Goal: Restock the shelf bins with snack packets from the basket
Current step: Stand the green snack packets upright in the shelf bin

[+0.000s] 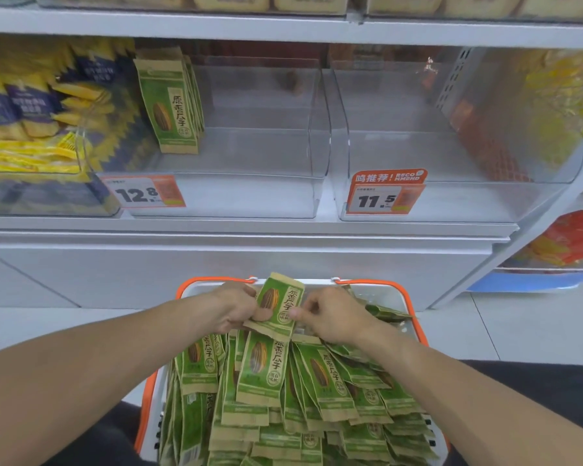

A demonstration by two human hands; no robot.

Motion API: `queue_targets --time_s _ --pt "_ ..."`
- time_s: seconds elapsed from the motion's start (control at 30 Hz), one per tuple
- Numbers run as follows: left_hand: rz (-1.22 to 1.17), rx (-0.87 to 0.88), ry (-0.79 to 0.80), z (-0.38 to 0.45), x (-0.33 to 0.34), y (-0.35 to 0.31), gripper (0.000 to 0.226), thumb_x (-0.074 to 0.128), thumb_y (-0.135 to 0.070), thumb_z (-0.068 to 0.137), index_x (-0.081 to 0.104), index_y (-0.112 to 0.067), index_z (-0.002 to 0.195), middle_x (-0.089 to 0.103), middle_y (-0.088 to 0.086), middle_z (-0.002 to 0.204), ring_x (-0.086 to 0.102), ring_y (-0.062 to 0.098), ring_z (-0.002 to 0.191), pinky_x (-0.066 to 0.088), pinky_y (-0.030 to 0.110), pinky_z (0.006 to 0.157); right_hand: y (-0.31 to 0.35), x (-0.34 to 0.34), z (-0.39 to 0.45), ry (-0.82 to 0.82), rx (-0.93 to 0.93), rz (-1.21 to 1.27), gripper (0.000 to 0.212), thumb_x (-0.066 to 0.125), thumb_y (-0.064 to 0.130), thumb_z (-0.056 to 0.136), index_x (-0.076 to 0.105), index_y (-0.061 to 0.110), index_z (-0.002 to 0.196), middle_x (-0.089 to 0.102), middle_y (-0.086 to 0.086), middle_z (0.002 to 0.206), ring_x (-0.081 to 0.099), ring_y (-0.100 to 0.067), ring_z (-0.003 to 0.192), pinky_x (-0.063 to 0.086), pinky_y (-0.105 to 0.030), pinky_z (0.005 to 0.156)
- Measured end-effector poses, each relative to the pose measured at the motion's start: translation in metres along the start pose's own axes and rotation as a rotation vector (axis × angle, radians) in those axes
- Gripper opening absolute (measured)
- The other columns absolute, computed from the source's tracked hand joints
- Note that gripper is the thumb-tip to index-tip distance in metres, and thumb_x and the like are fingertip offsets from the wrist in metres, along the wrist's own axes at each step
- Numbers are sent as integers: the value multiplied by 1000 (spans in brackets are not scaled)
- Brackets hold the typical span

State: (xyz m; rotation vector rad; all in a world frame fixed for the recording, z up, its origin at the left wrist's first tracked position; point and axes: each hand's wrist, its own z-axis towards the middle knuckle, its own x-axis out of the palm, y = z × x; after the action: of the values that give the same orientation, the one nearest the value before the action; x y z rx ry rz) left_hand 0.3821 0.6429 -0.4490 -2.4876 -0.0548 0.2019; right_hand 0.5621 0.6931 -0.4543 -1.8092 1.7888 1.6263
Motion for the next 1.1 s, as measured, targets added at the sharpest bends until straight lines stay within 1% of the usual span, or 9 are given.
queue_targets --time_s 0.07,0.17,0.23,0.37,0.53,0.67,0.83,0.93,1.1 --pt "-33 -13 65 0 1 -2 19 62 12 88 61 -7 92 75 15 89 69 31 92 52 45 98 -9 6 4 51 138 119 55 56 52 96 67 0 110 74 -18 93 73 -22 71 57 -30 65" --pt "-92 25 90 1 -1 -8 48 63 16 85 51 0 128 76 13 89 71 28 87 59 40 82 -16 9 7 127 351 562 84 64 55 89 36 1 147 63 -21 129 75 -23 82 62 -33 70" --pt "-73 87 99 0 -2 -11 68 66 18 80 44 -6 139 74 16 103 71 30 89 60 41 75 -18 6 8 171 393 838 77 68 54 86 46 5 141 59 -21 134 74 -28 90 63 -39 76" --pt "36 183 190 -9 -1 -22 74 71 18 75 45 -10 139 72 17 106 72 33 95 58 46 85 -11 -6 6 123 311 1109 50 64 49 92 66 7 120 75 -14 107 74 -29 95 61 -42 78" --pt "92 215 257 -24 -8 -32 70 78 -6 74 45 -12 135 76 11 103 72 28 97 56 44 87 4 -21 -2 -25 248 1182 59 75 28 88 44 9 134 74 -14 107 74 -28 93 62 -46 74" --pt "220 364 163 -43 -17 -38 63 76 -36 75 50 -19 129 72 9 111 73 22 93 58 34 68 18 -28 -17 -29 106 1162 56 78 16 85 45 19 130 71 -12 113 73 -29 95 62 -46 73" --pt "389 579 196 -68 -50 -56 65 85 -18 73 55 -19 130 72 3 114 69 22 106 57 44 90 36 -29 -27 -55 -52 1048 69 84 10 77 48 23 134 65 -10 120 71 -27 103 60 -46 84" --pt "367 711 150 -78 -59 -65 63 85 -10 67 51 5 117 74 8 105 70 24 99 58 31 83 46 -37 -28 -121 -191 880 68 87 15 73 52 26 131 70 -1 118 69 -17 107 57 -42 92" --pt "311 967 1 -94 -74 -69 54 88 -23 67 58 -4 107 74 6 102 70 21 98 57 32 86 78 -55 -24 -282 -372 749 58 86 16 76 56 22 126 73 6 113 68 -10 107 54 -38 98"
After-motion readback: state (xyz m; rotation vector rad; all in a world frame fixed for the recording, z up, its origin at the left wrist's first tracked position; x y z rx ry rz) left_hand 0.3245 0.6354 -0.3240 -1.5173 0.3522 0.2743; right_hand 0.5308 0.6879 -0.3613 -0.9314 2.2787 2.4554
